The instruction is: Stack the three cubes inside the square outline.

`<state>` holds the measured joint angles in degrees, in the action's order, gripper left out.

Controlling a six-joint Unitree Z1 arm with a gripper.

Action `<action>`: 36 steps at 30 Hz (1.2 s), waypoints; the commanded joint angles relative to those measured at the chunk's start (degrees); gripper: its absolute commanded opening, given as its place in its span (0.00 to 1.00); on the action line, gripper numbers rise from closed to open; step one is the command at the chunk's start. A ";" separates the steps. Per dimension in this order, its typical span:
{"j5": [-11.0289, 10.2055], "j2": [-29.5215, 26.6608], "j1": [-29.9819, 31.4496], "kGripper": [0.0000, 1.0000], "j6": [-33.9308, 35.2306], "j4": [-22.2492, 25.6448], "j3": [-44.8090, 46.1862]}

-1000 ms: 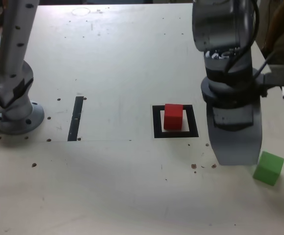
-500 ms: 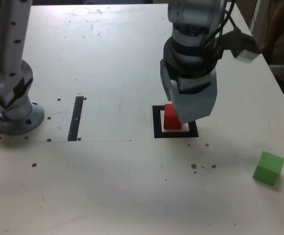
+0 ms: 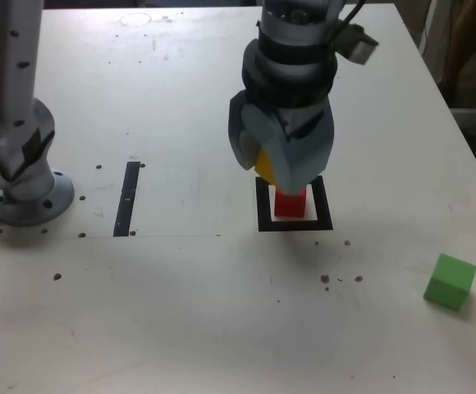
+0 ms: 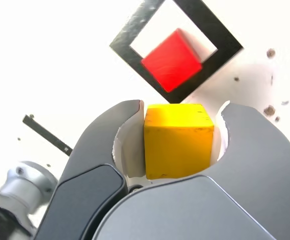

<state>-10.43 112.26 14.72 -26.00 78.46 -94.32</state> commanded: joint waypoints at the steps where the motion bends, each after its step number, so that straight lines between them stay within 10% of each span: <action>1: -0.47 -1.17 -0.04 0.23 8.47 -1.25 0.79; 22: 5.40 -0.93 -3.13 0.28 28.18 -11.52 8.65; 36: 3.24 -1.34 -5.86 0.28 29.03 -13.40 11.15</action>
<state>-7.02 111.35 9.05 2.96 64.91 -83.27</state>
